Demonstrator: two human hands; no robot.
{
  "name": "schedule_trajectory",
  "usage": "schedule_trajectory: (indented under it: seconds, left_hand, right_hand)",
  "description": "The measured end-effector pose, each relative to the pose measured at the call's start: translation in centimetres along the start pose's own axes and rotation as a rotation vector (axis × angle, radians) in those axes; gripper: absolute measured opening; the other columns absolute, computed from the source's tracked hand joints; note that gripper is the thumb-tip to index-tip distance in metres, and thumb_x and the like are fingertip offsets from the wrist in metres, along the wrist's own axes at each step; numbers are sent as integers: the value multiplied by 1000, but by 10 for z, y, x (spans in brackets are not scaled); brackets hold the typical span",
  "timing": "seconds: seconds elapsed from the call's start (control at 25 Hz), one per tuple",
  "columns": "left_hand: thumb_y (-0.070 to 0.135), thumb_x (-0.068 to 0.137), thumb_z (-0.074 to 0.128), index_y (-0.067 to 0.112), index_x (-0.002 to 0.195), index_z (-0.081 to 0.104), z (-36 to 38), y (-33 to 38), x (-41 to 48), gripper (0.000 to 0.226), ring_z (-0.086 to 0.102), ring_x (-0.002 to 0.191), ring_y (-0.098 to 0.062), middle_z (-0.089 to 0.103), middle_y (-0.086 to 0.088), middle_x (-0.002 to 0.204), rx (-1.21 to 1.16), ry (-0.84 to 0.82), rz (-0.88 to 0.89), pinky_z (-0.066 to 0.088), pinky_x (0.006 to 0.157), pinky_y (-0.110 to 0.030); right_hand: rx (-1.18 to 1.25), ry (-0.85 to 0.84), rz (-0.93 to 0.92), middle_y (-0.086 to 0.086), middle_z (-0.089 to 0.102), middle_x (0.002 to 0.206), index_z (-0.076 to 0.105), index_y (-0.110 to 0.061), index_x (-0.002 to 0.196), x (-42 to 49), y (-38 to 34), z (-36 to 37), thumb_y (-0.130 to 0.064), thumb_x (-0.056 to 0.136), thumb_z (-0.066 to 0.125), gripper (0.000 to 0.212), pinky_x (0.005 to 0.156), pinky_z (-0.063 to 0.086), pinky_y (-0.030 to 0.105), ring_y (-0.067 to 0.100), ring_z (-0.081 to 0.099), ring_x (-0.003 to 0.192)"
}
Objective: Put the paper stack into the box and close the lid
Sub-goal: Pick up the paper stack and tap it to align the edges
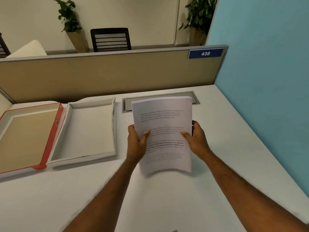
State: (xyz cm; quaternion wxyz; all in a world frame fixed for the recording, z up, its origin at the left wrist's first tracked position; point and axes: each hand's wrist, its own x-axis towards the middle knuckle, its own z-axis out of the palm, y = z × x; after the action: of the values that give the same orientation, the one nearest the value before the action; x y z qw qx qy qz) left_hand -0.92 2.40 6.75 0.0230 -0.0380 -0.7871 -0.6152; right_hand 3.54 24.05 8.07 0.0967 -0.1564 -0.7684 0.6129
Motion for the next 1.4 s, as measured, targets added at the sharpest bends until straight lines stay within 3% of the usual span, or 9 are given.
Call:
schedule_trajectory:
  seconds: [0.36, 0.44, 0.6, 0.76, 0.92, 1.08, 1.16, 1.24, 1.4]
  left_hand:
    - [30, 86, 59, 22, 114, 35, -9, 8, 5, 38, 65, 93, -12, 57, 14, 105, -65, 43, 103, 61, 77, -43]
    - [33, 82, 61, 21, 114, 37, -10, 9, 2, 42, 64, 94, -13, 57, 14, 105, -82, 71, 119, 62, 74, -38]
    - [51, 82, 55, 9, 110, 52, -16, 43, 15, 51, 64, 81, -9, 62, 3, 93, -191, 184, 172, 54, 61, -17]
    - [55, 92, 40, 11, 79, 59, -10, 77, 32, 49, 59, 65, -13, 60, -2, 71, -209, 353, 26, 43, 53, -21]
    - [39, 93, 40, 17, 67, 51, -9, 88, 34, 35, 54, 64, -9, 51, 2, 63, -181, 378, 11, 39, 56, -24]
    - [48, 88, 42, 8, 103, 54, -21, 54, 15, 45, 62, 77, 3, 59, 4, 86, -222, 163, 155, 50, 61, -12]
    - [41, 86, 50, 13, 121, 42, -22, 23, -1, 45, 63, 98, -5, 57, 7, 107, -126, 4, 129, 59, 75, -24]
    - [31, 87, 49, 21, 120, 32, -20, 10, -9, 38, 60, 103, -4, 52, 12, 112, -55, -48, 125, 60, 81, -37]
    - [25, 88, 45, 22, 117, 27, -16, 16, -8, 34, 56, 101, 9, 46, 18, 107, -34, -15, 172, 58, 78, -27]
  right_hand:
    - [85, -37, -105, 4, 65, 111, 51, -29, 111, 12, -6, 14, -14, 90, 63, 29, 86, 59, 45, 29, 65, 105]
    - [72, -26, -128, 4, 67, 110, 53, -29, 112, 10, -4, 14, -21, 88, 66, 28, 84, 60, 46, 26, 67, 102]
    - [173, 57, -208, 2, 68, 94, 58, -24, 107, 15, -40, 16, -43, 81, 60, 33, 65, 59, 25, 14, 70, 82]
    - [180, 247, -152, 19, 62, 74, 56, 0, 83, 29, -75, 22, -56, 84, 46, 56, 57, 47, 30, 23, 62, 67]
    - [173, 238, -121, 12, 60, 75, 57, -12, 80, 32, -84, 20, -48, 84, 44, 38, 56, 45, 28, 21, 61, 68]
    - [190, 22, -193, 6, 65, 95, 53, -16, 110, 20, -43, 10, -47, 88, 45, 39, 66, 56, 25, 16, 66, 82]
    - [78, -60, -189, -4, 63, 105, 46, -21, 119, 8, -15, 10, -35, 89, 56, 34, 76, 60, 30, 16, 66, 94]
    - [17, -44, -187, -12, 60, 105, 41, -24, 120, 2, -4, 15, -23, 92, 60, 33, 80, 61, 34, 12, 64, 96]
    - [64, -11, -228, -14, 59, 106, 40, -28, 118, 3, -3, 20, -20, 93, 57, 31, 79, 59, 29, 11, 64, 99]
